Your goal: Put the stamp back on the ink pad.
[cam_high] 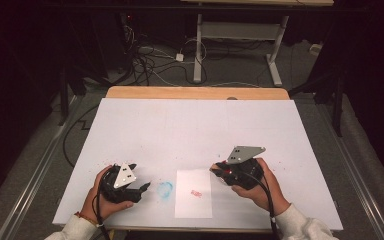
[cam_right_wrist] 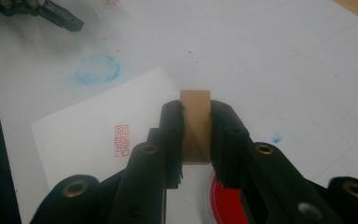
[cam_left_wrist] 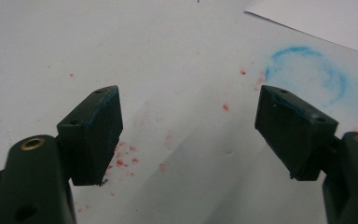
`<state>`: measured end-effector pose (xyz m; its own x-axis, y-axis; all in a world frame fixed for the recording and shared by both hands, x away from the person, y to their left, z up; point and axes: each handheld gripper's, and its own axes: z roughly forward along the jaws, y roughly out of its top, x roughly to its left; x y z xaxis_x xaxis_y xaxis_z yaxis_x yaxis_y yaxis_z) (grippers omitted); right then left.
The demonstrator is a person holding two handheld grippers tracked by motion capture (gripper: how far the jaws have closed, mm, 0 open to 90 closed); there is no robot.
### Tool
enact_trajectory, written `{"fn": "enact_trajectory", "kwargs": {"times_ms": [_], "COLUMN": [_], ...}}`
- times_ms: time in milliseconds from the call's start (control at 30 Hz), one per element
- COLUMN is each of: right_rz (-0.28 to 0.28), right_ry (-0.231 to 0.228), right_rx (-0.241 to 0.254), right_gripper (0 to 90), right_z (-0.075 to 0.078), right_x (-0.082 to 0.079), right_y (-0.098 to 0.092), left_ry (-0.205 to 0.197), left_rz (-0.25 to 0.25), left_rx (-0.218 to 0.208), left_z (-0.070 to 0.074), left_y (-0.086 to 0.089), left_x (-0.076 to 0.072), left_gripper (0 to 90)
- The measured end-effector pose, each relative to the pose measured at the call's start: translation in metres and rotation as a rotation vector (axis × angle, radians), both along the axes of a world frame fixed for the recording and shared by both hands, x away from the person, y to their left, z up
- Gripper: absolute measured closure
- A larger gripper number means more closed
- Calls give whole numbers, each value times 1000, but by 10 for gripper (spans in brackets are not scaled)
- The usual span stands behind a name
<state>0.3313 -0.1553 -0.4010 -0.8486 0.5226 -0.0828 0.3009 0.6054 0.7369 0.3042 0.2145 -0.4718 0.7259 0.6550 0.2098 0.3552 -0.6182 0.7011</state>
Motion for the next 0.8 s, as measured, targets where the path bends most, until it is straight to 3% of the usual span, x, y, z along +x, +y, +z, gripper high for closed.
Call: {"fn": "enact_trajectory", "kwargs": {"times_ms": [400, 467, 800], "right_rz": [-49, -58, -102], "right_ry": [-14, -10, -8], "right_rx": [1, -1, -28], "right_gripper": [757, 757, 757], "right_z": [5, 5, -1], "right_x": [9, 10, 16], "right_y": [-12, -15, -22], "left_ry": [5, -10, -15], "left_rz": [4, -4, -10], "left_rx": [4, 13, 25], "left_z": [-1, -1, 0], "left_y": [1, -1, -4], "left_x": [-2, -1, -4], "left_gripper": [225, 225, 225]}}
